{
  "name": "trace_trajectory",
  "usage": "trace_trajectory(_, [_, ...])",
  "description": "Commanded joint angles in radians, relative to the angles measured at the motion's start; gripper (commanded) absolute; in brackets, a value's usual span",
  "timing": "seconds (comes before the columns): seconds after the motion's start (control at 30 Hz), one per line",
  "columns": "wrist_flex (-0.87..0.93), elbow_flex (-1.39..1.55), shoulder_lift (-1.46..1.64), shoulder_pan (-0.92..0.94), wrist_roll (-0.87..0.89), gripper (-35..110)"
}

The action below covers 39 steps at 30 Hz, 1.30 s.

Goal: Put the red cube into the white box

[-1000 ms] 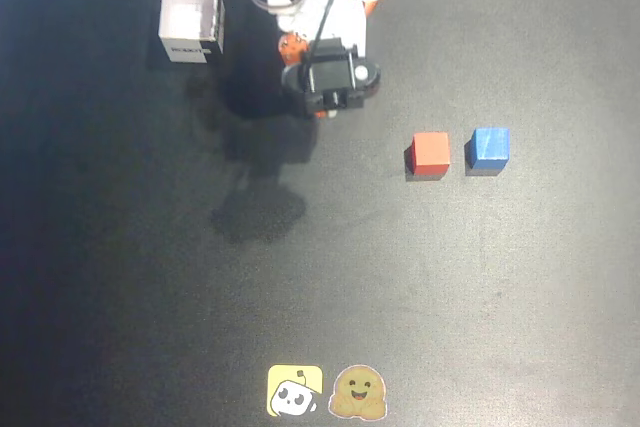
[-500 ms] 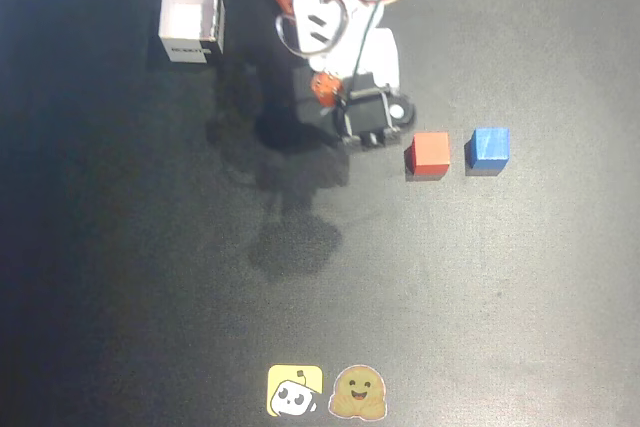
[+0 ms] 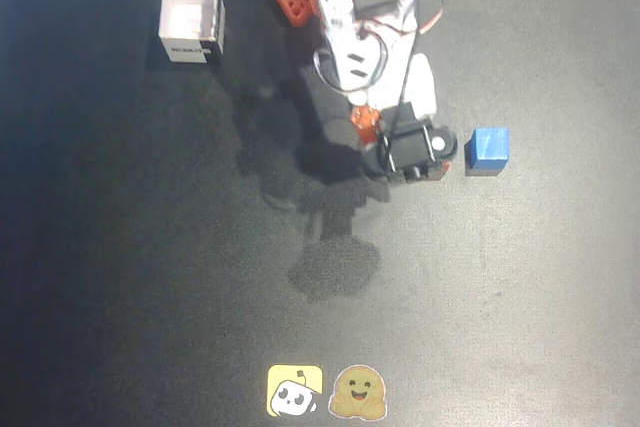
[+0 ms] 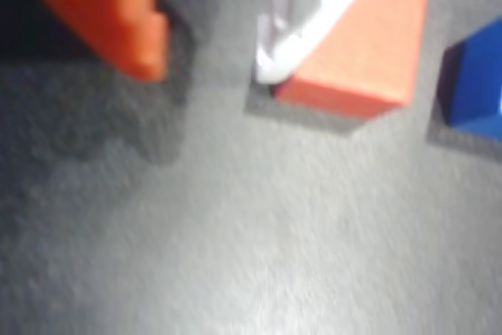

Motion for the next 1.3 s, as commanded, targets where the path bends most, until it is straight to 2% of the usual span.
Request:
trace_trajectory(0.0, [-0.044,-0.044,-0.025,-0.020,0.011,12])
trace_trajectory(0.17, [-0.078,-0.037,-0.035,-0.043,0.015,16])
trace_trajectory(0.67, [-0.057,-0.097,-0.117,-0.101,0.080,16])
trace_trajectory(1.27, [-0.031,-0.104,-0.146,-0.101,0.066,16])
